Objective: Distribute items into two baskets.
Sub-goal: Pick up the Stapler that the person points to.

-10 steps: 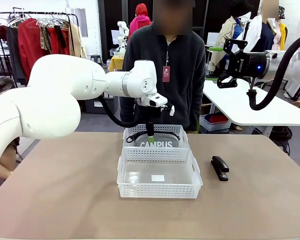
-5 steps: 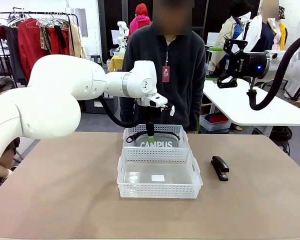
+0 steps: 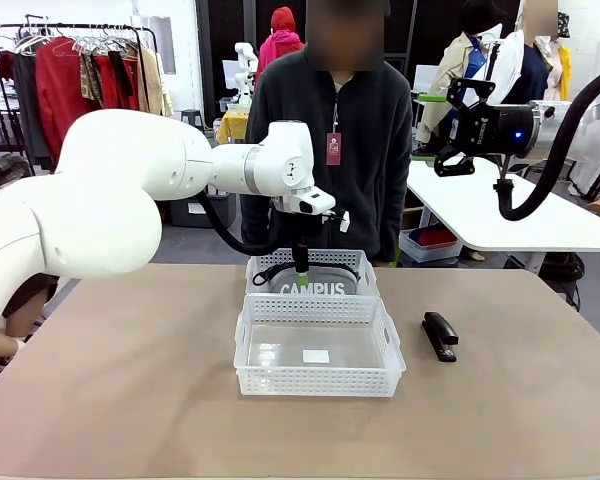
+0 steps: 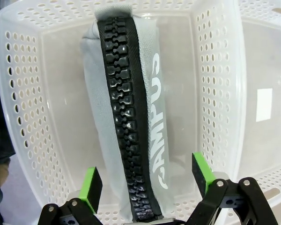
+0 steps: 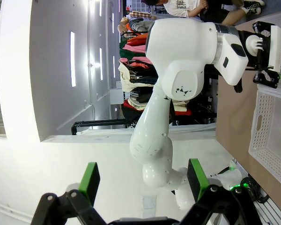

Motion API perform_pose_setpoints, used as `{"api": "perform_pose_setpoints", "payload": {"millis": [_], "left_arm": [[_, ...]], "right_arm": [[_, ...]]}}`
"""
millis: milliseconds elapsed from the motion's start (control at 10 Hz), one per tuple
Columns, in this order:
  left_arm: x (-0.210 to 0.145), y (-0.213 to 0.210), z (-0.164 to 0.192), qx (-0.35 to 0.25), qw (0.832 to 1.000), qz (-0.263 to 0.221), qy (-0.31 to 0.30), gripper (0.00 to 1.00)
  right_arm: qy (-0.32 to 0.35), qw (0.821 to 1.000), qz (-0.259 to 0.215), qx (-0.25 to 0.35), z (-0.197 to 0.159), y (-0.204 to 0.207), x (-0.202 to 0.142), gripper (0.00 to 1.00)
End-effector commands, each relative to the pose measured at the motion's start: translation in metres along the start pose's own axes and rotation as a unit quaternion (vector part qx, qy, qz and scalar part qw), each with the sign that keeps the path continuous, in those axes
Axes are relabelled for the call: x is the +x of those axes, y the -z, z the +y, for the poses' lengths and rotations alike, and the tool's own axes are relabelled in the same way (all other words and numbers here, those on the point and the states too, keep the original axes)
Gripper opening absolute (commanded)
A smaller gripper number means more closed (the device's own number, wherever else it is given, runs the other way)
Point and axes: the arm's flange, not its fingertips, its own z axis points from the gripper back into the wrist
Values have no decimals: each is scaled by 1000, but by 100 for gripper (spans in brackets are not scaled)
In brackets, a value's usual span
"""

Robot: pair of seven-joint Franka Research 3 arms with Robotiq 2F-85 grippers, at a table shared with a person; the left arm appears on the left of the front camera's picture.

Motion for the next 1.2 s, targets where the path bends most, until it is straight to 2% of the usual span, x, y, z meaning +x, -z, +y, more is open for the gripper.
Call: {"api": "perform_pose_setpoints", "payload": {"millis": [0, 100, 200, 500, 600, 800, 1000, 1100], "left_arm": [[8, -26, -8, -8, 999, -16, -43, 100], [0, -44, -6, -37, 997, -21, -69, 100], [2, -58, -11, -57, 988, -41, -134, 100], [-27, -110, -26, -54, 963, -62, -258, 100], [-47, -133, -32, -102, 952, -73, -280, 100], [-70, -155, -41, -123, 933, -138, -309, 100], [-96, -167, -47, -158, 920, -142, -330, 100], [-101, -171, -48, -160, 919, -150, -327, 100]], "right_arm": [[-3, 1000, 0, -2, 1, -1, -1, 100], [-3, 1000, 0, -2, 1, -1, -1, 100], [-3, 1000, 0, -2, 1, -1, -1, 100], [-3, 1000, 0, -2, 1, -1, -1, 100], [-3, 1000, 0, -2, 1, -1, -1, 100], [-3, 1000, 0, -2, 1, -1, -1, 100], [-3, 1000, 0, -2, 1, -1, -1, 100], [-3, 1000, 0, -2, 1, -1, -1, 100]]}}
